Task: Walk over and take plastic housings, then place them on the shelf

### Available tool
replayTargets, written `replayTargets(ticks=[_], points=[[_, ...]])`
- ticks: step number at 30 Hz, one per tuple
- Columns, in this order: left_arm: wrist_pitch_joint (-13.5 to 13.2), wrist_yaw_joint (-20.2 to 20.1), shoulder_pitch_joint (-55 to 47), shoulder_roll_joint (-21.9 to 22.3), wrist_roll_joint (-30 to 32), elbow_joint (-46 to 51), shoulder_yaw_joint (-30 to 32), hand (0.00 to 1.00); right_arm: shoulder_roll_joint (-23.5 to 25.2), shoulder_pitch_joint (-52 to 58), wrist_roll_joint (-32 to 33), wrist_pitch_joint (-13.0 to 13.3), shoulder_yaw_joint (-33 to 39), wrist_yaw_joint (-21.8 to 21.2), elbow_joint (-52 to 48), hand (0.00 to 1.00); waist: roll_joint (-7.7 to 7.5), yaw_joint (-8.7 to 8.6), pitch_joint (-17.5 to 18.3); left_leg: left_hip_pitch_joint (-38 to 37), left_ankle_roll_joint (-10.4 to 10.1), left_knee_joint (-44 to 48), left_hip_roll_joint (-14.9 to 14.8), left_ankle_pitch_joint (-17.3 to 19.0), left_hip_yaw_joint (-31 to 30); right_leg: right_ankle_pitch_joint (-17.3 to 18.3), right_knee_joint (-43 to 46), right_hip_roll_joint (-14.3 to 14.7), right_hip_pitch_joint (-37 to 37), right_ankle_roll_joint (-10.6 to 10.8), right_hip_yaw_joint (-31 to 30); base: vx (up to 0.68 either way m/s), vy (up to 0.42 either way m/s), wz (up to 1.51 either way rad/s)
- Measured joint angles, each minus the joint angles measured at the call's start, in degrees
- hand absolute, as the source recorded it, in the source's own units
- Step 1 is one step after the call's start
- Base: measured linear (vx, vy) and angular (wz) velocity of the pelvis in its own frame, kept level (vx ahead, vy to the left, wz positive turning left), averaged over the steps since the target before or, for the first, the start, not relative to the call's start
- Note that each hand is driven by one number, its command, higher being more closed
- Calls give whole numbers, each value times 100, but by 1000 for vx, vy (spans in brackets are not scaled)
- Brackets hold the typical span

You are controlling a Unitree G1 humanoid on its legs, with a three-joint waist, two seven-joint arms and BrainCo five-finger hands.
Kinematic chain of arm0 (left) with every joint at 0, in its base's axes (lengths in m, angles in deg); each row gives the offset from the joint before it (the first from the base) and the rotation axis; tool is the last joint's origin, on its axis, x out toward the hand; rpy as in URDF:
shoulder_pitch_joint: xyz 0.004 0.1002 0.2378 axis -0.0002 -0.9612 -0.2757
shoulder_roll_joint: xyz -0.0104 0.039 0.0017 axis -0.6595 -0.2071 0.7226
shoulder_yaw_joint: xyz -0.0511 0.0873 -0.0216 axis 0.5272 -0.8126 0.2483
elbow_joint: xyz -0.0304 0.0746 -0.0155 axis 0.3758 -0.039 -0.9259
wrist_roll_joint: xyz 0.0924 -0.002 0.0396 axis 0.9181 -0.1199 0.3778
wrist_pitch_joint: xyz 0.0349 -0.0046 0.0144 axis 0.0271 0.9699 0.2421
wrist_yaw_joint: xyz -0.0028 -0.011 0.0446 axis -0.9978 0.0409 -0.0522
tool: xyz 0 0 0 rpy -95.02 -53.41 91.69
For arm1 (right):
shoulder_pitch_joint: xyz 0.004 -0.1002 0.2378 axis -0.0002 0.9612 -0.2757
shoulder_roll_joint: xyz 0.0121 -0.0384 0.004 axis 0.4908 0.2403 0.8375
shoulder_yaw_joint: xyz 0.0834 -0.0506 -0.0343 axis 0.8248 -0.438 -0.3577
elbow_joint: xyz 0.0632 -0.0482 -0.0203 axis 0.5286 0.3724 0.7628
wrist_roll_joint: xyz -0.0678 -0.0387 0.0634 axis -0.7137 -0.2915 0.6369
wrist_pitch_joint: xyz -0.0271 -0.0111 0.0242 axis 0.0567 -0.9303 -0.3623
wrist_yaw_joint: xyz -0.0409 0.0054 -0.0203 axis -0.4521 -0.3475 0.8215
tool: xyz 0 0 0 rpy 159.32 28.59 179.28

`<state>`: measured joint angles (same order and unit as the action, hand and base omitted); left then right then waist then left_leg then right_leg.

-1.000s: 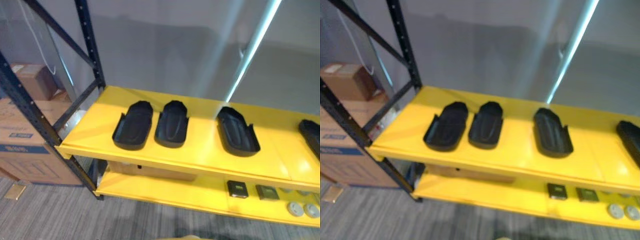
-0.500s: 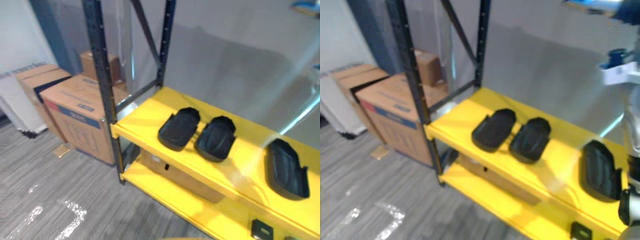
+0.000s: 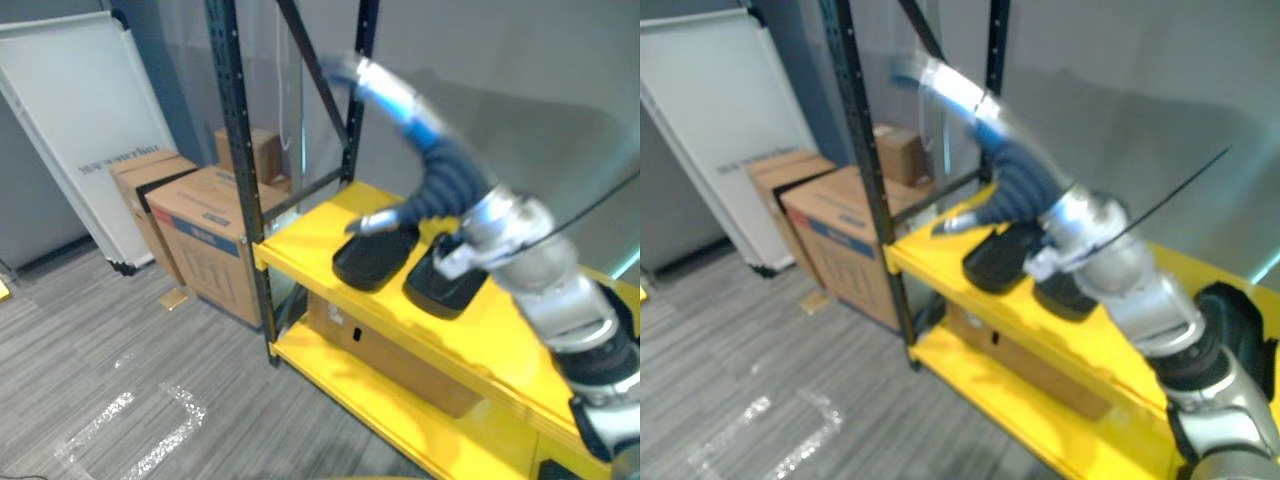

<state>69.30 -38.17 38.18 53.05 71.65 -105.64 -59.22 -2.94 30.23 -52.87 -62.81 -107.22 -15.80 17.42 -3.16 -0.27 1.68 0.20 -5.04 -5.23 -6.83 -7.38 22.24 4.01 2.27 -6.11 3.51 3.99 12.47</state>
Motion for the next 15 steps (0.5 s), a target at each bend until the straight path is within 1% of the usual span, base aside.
replayTargets(ticks=[1, 2, 3, 5, 6, 8, 9, 10, 12, 13, 14, 15], points=[[-8, -1, 9, -21, 29, 2, -3, 0, 89, 85, 3, -24, -233, -172, 0, 0, -21, 17, -13, 4, 2, 0, 4, 0, 0, -3, -2, -4, -1, 1, 0, 0, 0, 0], [-17, -4, 29, -40, 34, 2, -2, 0, 212, 165, -64, -92, -492, -465, 5, 0, -101, 47, -46, 16, 10, 0, 7, -5, -2, -18, -10, -5, -9, -5, 0, 36, 14, 1], [-21, -7, 45, -48, 39, 2, -3, 0, 288, 227, -115, -149, -657, -618, 24, 0, -117, 80, -68, 46, 21, 1, 11, -13, -7, -47, -14, -7, -35, -30, 0, 39, 12, 4], [-35, -21, 86, -132, 45, 2, -7, 0, 474, 289, -197, -321, -939, -868, 202, 0, -253, 125, -68, 102, 42, 1, 18, -29, -40, -73, -44, -3, -59, -37, 17, 68, 3, 8], [-44, -23, 118, -143, 48, 2, -12, 0, 598, 296, -222, -435, -985, -944, 399, 0, -283, 149, -83, 124, 50, 2, 30, -35, -72, -74, -48, -6, -61, -38, 33, 67, 2, 11], [-71, -32, 172, -145, 170, 3, -23, 0, 719, 300, -236, -602, -1079, -940, 696, 0, -270, 182, -93, 205, 67, 2, 45, -48, -116, -75, -46, -15, -121, -37, 74, 49, 13, 12], [-108, -35, 246, -144, 206, 5, -45, 0, 759, 300, -382, -699, -1153, -931, 881, 0, -245, 236, -151, 232, 78, 2, 42, -56, -120, -81, -40, -11, -147, -35, 75, 43, 14, 8], [-126, -37, 271, -146, 206, 10, -71, 0, 774, 302, -408, -735, -1189, -921, 983, 0, -229, 257, -176, 256, 83, 2, 40, -61, -132, -84, -41, -8, -162, -35, 86, 21, 5, 9], [-158, -62, 374, -146, 204, 37, -130, 0, 878, 301, -628, -769, -1254, -764, 1353, 0, -170, 278, -306, 398, 105, 4, 27, -110, -219, -91, -30, 15, -266, -44, 154, 8, 0, 17], [-158, -80, 415, -148, 203, 43, -153, 0, 893, 293, -675, -770, -1253, -697, 1427, 0, -190, 280, -365, 423, 114, 5, 24, -125, -247, -95, -26, 24, -278, -47, 169, -6, 1, 14], [-161, -111, 502, -156, 194, 114, -241, 0, 925, 283, -792, -745, -1247, -524, 1557, 0, -116, 310, -565, 488, 103, 14, 7, -140, -268, -96, 12, 38, -342, -49, 176, -20, 4, 8], [-175, -131, 548, -155, 193, 162, -249, 0, 945, 270, -846, -741, -1234, -420, 1603, 0, -149, 334, -629, 530, 112, 37, -3, -157, -276, -98, 45, 48, -396, -52, 177, -24, 9, 4]])
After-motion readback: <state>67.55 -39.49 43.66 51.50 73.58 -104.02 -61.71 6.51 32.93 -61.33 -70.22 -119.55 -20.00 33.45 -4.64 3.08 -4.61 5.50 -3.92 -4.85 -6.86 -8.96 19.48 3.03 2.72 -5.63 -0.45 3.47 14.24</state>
